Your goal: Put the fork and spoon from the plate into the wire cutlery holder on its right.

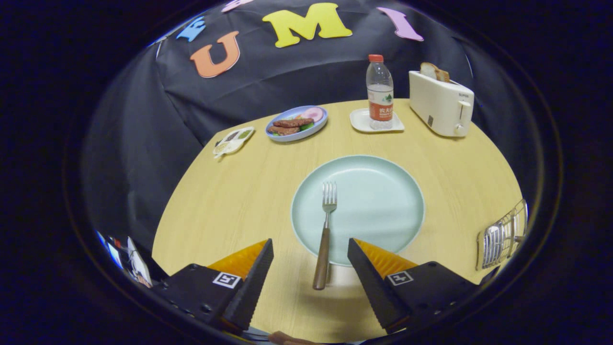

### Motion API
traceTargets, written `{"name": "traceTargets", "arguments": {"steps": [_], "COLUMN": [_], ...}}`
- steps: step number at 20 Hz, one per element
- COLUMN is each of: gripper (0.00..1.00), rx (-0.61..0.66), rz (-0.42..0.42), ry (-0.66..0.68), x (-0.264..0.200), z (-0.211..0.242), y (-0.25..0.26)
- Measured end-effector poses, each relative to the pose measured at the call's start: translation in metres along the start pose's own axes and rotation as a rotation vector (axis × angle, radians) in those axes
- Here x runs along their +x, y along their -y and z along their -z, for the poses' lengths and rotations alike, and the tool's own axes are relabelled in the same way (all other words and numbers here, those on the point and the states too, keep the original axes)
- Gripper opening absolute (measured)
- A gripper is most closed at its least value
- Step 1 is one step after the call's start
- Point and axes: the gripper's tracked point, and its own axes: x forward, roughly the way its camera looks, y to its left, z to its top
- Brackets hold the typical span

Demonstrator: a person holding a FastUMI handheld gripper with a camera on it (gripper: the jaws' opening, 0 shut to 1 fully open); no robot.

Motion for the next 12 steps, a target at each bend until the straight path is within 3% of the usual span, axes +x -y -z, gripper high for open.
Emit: {"name": "traceTargets", "arguments": {"steps": [3,7,10,12], "gripper": [0.84,0.58,0.46,0.22], "rx": [0.016,0.046,0.061,0.077], "rz": [0.051,0.096,0.11,0.154], "ry": [-0.011,-0.03,-0.065,-0.081], "x": [0.018,0.039,0.05,0.058], "z": [-0.002,-0.007,-0.001,0.001], "y": [0.008,0.015,0.012,0.017]}}
